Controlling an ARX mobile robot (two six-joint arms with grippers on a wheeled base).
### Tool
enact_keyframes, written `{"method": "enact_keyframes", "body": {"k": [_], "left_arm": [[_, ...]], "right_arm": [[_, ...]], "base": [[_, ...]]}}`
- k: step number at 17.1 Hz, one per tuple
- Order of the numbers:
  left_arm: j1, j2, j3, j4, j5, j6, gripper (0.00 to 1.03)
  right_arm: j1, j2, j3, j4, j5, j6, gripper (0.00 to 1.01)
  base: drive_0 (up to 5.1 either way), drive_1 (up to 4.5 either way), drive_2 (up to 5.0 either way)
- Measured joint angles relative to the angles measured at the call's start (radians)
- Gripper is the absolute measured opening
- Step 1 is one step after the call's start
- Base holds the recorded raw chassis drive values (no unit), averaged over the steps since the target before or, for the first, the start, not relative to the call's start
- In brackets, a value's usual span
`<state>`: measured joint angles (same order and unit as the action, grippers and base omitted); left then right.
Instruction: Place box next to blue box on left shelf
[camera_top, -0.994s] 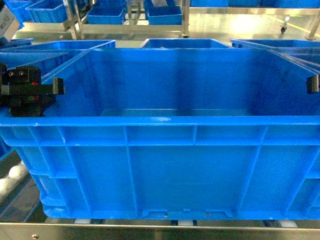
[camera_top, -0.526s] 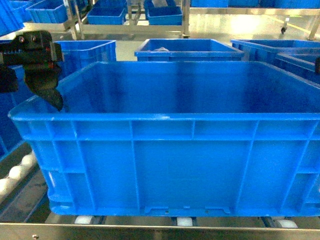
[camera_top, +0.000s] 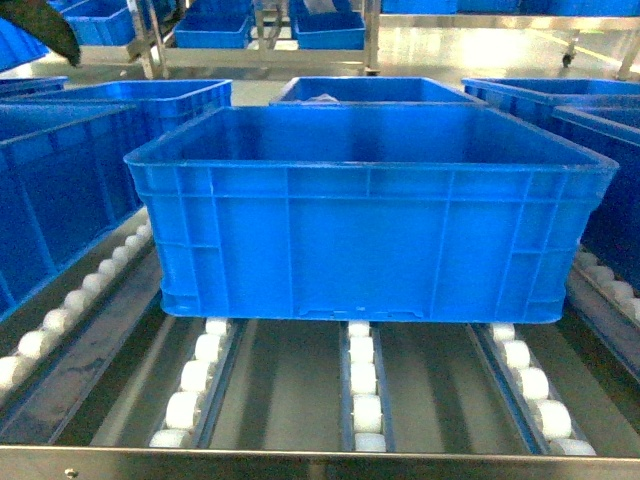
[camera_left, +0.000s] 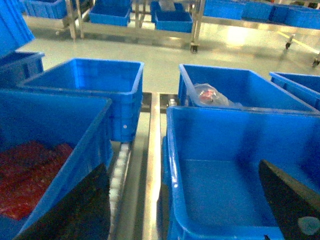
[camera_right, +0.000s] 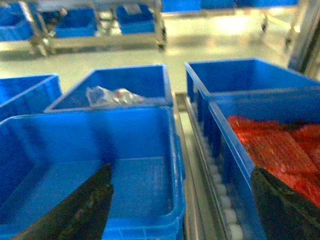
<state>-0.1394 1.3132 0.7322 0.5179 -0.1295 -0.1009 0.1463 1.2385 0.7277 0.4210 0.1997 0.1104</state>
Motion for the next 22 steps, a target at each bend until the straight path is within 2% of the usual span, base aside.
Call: {"method": "enact_keyframes", "body": {"k": [1,3,5,8,9,10,12,18,21,22], "left_arm": [[0.009,-0.035,-0.074,0.083,0.004,0.034,0.77],[0.031,-0.111,-0.197,0.165,0.017,0.066,0.59],[0.050,-0.176,-0.308,0.199,0.033,0.082,0.37],[0.069,-0.269,-0.432,0.217,0.059,0.083,0.06],[0.084,-0.304,-0.465,0.217,0.074,0.085,0.02],[0.122,-0.332,-0.492,0.216,0.119,0.086,0.02],[0.146,-0.386,-0.538,0.205,0.117,0.085,0.02],[0.137,-0.565,-0.638,0.125,0.129,0.086,0.02],[0.137,-0.695,-0.679,0.034,0.130,0.086,0.02],[0.137,-0.739,-0.717,0.046,0.130,0.087,0.02]], "right_arm": [[-0.012,-0.045,-0.084,0.093,-0.054,-0.041,0.73],[-0.035,-0.117,-0.204,0.200,-0.082,-0.077,0.56],[-0.053,-0.174,-0.309,0.231,-0.102,-0.089,0.36],[-0.077,-0.267,-0.438,0.254,-0.127,-0.101,0.04],[-0.105,-0.302,-0.467,0.254,-0.169,-0.104,0.02],[-0.137,-0.329,-0.492,0.254,-0.193,-0.105,0.02],[-0.152,-0.379,-0.541,0.242,-0.193,-0.104,0.02],[-0.146,-0.547,-0.634,0.168,-0.200,-0.104,0.02],[-0.146,-0.669,-0.675,0.084,-0.200,-0.105,0.02],[-0.146,-0.722,-0.709,0.104,-0.200,-0.104,0.02]], "base": [[0.0,0.00,0.0],[0.0,0.00,0.0],[0.0,0.00,0.0],[0.0,0.00,0.0],[0.0,0.00,0.0],[0.0,0.00,0.0],[0.0,0.00,0.0],[0.0,0.00,0.0],[0.0,0.00,0.0],[0.0,0.00,0.0]]}}
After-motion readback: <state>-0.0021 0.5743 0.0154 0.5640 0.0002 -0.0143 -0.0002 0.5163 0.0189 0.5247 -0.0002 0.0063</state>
